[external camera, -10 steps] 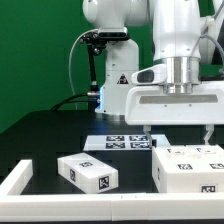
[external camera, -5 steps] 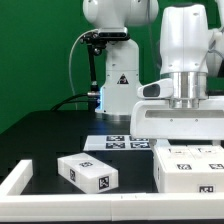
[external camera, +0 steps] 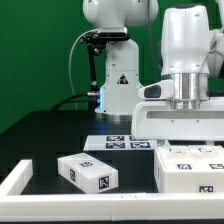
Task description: Assemble cabinet
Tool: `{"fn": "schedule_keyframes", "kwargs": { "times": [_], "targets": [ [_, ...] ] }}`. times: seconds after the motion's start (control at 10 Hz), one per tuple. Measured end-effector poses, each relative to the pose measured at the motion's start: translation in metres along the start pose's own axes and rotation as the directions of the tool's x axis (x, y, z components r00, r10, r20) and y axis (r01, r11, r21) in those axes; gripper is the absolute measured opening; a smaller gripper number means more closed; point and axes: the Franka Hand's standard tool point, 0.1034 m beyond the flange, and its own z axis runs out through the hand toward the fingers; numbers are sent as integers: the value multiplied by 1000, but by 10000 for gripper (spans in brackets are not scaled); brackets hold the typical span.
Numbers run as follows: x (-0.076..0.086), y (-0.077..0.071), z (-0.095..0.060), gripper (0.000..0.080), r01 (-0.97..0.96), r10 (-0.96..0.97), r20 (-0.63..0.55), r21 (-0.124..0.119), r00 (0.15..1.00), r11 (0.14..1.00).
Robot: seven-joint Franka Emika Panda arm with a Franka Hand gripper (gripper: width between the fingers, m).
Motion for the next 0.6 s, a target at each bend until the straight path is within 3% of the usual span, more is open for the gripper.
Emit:
{"fn": "schedule_keyframes", "kwargs": {
  "times": [0.2, 0.6],
  "targets": [
    [0, 0, 0, 234, 0, 0, 0, 0, 1000, 1000],
    [-1, 6, -6, 215, -4, 4, 39, 7, 999, 1000]
  ]
}}
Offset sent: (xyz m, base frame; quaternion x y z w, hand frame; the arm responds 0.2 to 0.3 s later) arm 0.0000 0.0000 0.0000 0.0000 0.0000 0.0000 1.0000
